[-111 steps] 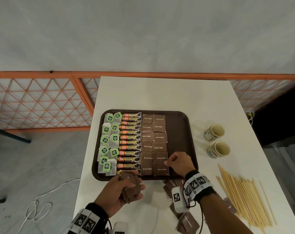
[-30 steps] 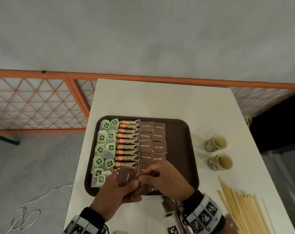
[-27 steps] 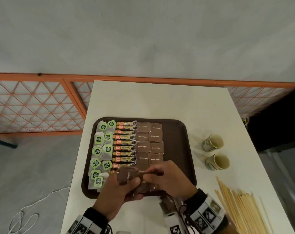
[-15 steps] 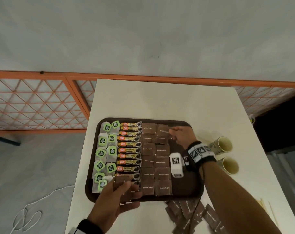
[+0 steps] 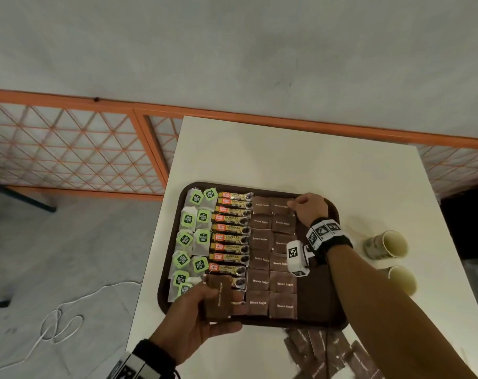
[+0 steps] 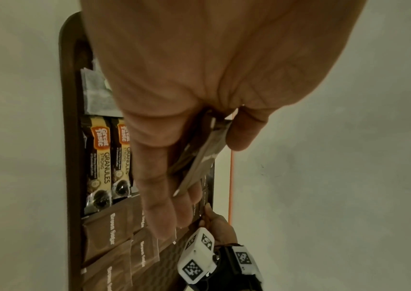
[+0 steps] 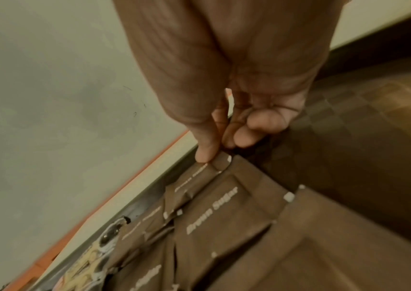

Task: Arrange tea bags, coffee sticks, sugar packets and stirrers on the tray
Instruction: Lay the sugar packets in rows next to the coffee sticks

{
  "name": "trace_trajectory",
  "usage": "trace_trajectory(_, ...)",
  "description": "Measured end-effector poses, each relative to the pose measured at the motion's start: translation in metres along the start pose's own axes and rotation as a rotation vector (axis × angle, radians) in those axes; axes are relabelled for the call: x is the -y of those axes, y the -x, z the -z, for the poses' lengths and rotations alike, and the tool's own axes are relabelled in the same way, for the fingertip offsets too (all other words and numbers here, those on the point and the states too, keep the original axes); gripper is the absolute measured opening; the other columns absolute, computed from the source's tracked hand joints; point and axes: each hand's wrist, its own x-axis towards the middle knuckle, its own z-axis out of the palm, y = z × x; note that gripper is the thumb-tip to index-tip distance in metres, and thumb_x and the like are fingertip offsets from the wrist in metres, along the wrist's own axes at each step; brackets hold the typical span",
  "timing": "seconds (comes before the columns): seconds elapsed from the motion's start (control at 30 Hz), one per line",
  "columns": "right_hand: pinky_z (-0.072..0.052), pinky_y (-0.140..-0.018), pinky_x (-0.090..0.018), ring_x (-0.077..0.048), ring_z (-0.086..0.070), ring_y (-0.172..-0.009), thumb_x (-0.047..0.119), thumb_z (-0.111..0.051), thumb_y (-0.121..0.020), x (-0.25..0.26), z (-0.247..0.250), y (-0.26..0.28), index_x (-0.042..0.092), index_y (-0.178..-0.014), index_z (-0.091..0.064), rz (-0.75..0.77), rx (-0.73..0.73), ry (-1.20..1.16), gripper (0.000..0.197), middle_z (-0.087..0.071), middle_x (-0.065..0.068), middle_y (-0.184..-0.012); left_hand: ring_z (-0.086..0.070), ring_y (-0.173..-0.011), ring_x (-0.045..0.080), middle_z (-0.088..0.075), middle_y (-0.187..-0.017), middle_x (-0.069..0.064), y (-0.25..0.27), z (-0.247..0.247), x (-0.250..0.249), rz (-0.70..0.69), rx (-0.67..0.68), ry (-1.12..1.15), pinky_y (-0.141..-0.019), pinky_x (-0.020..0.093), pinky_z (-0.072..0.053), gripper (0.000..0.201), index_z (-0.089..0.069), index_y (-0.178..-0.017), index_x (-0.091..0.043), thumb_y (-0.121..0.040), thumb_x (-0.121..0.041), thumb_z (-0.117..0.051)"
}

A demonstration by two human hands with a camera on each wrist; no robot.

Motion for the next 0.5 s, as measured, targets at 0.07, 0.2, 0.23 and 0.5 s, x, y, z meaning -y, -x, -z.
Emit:
trace_trajectory(0.07, -0.044, -0.078, -0.027, -0.024, -0.063, -0.096, 0.027, -0.074, -0.085, 0.003, 0.004, 0.008, 0.014, -0.09, -0.064, 0.024, -0.025, -0.025, 0.018, -0.066, -0.003, -0.091, -0.066, -0.104, 0.046, -0.068, -0.113, 0.029, 0.001, 0.0, 0.0, -0.005, 0.055, 0.025, -0.084, 0.059, -0.055, 0.036, -0.058, -0.123, -0.002, -0.095, -0.003, -0.035)
trace_trajectory(0.2, -0.046, -0.074, -0.024, -0.01, -0.06, -0.084, 0.025, -0.067, -0.09, 0.013, 0.025, 0.06, 0.018, -0.09, -0.062, 0.249, 0.007, -0.032, 0.009, -0.065, 0.006, -0.09, -0.064, -0.109, 0.046, -0.066, -0.12, 0.027, 0.001, -0.005, 0.001, -0.053, 0.132, 0.017, -0.085, 0.059, -0.054, 0.035, -0.057, -0.124, 0.003, -0.094, 0.007, -0.04)
trace_trajectory(0.23, -0.047, -0.075, -0.021, -0.006, -0.061, -0.083, 0.026, -0.066, -0.09, 0.014, 0.032, 0.078, 0.02, -0.09, -0.063, 0.305, 0.071, -0.029, 0.007, -0.066, 0.009, -0.089, -0.064, -0.11, 0.045, -0.065, -0.122, 0.026, 0.001, -0.006, 0.003, -0.059, 0.15, 0.01, -0.085, 0.059, -0.054, 0.035, -0.056, -0.125, 0.003, -0.092, 0.007, -0.044)
trace_trajectory(0.5, -0.046, -0.071, -0.011, 0.001, -0.061, -0.078, 0.047, -0.065, -0.089, 0.001, 0.054, 0.193, 0.028, -0.103, -0.071, 0.644, 0.563, 0.064, 0.024, -0.068, 0.014, -0.089, -0.072, -0.09, 0.036, -0.073, -0.106, 0.019, 0.004, -0.036, 0.02, -0.16, 0.152, -0.41, -0.063, 0.039, -0.061, 0.03, -0.06, -0.12, -0.012, -0.092, 0.001, -0.056)
